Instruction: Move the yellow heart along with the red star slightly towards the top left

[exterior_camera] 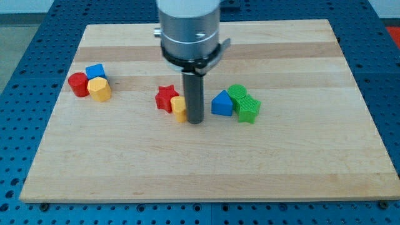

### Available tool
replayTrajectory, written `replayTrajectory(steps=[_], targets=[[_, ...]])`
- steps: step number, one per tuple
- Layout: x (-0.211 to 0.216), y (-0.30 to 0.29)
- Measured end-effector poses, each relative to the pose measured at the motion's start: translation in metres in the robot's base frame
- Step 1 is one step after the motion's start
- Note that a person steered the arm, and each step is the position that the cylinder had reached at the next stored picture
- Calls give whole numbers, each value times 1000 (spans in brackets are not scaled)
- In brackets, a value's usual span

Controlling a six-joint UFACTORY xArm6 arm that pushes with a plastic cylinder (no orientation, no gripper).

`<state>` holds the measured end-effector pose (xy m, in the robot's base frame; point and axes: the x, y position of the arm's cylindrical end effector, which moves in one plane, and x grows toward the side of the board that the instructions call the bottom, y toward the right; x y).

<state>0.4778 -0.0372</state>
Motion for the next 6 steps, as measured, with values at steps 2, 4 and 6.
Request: replayTrajectory(steps=[2, 4, 6], targets=[[-22, -14], [-43, -14], [-36, -56]])
